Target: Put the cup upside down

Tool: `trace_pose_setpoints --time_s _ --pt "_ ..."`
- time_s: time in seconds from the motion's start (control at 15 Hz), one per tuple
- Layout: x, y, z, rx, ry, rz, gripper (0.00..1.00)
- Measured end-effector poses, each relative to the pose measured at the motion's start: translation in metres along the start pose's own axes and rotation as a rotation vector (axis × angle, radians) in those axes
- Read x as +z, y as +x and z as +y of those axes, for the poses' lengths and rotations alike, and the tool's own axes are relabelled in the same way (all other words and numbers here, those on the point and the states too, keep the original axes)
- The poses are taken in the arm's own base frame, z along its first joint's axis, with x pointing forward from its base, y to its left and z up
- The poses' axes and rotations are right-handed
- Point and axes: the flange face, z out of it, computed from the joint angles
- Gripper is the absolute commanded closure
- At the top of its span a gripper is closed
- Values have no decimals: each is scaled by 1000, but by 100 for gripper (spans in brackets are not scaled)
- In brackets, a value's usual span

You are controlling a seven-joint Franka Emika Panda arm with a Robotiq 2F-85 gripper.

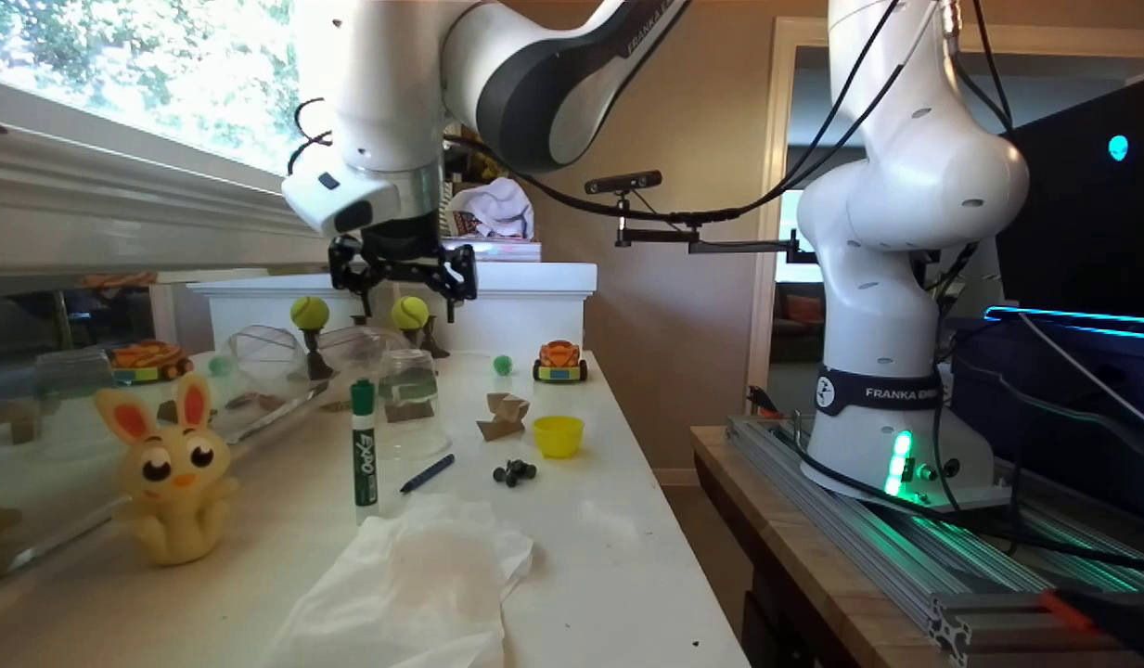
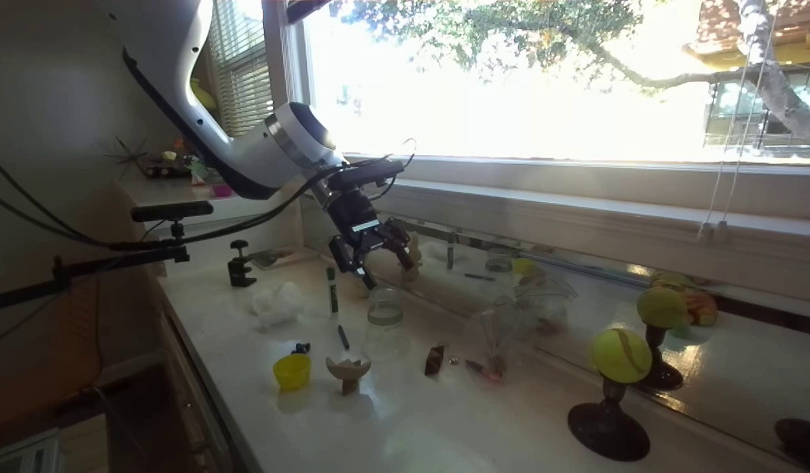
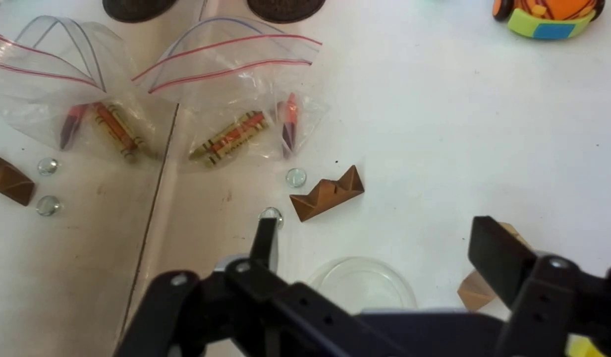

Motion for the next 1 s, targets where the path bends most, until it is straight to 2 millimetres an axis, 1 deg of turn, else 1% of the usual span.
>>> trace_pose_setpoints --time_s 0.13,0.2,0.33,0.47,0.6,0.73,0.87,1.0 --pt "-14 -12 6 49 -18 17 0" --pt "-25 -20 9 81 -33 46 0" --pt "-52 -38 12 144 -83 129 0" --pt "-78 -58 8 217 -120 219 0" --pt "-96 -75 -2 297 -109 312 0" --pt "-106 -85 -17 366 -61 404 0" --pt "-108 -89 -35 418 10 454 0" --pt "-108 -91 -51 489 63 415 0"
